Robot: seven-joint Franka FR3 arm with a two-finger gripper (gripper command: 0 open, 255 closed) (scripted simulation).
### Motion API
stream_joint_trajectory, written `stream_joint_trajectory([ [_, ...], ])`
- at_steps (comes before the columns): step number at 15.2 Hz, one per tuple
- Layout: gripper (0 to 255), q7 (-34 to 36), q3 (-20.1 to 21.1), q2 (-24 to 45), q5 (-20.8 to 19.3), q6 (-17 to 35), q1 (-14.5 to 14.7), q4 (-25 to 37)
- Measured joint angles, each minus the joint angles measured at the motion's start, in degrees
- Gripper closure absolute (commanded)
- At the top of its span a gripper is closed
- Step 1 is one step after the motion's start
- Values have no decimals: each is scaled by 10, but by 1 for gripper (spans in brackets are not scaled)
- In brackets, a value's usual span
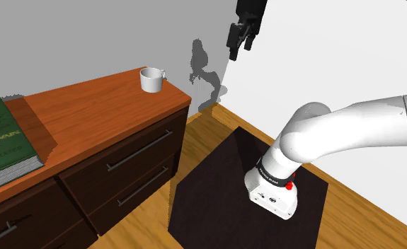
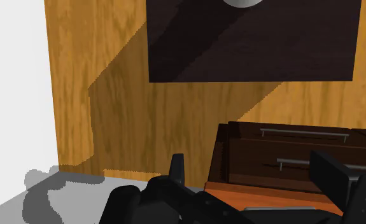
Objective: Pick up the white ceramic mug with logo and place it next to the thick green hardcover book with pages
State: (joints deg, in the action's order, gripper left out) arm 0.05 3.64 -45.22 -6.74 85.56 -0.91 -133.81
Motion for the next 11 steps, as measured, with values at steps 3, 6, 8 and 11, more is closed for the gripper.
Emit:
stream_joint_trajectory([
  [3,0,7,3,17,4,21,0,-3],
  [6,0,22,9,67,11,70,0,0],
  [8,0,32,13,100,14,105,0,2],
  [11,0,44,17,162,16,157,-2,15],
])
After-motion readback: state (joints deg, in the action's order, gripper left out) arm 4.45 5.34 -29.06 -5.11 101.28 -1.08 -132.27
